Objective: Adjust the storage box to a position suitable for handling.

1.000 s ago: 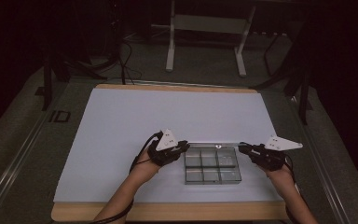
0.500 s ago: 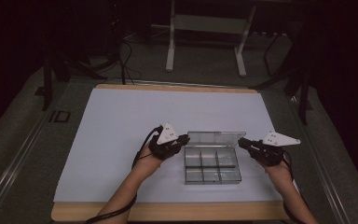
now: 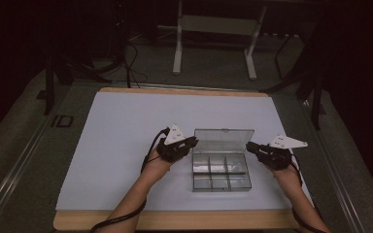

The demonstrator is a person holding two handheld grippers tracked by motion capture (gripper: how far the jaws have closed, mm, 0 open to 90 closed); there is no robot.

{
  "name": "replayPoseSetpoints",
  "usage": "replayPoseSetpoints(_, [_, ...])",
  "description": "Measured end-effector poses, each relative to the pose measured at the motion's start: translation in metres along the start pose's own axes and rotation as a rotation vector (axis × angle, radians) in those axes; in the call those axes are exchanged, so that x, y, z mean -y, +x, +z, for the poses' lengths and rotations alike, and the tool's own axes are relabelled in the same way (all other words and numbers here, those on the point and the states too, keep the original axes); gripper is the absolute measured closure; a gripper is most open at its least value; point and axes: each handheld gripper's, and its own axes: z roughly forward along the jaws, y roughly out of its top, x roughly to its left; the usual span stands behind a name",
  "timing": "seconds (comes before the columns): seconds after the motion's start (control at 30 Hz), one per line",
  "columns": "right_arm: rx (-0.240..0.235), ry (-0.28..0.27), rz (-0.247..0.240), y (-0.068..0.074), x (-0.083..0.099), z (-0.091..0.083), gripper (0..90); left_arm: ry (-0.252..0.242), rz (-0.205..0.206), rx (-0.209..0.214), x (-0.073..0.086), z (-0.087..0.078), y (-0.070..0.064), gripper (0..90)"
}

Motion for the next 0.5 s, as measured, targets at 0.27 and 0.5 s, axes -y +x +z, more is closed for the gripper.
replayPoseSetpoints(0.27, [0.009, 0.022, 0.008, -0.002, 0.004, 0.009, 81.4, 0.006, -0.008, -0.014, 0.0, 0.005, 0.004, 81.2])
replayPoseSetpoints(0.5, [0.014, 0.032, 0.009, -0.003, 0.005, 0.014, 80.5, 0.0, -0.03, -0.016, 0.002, 0.009, 0.008, 80.5])
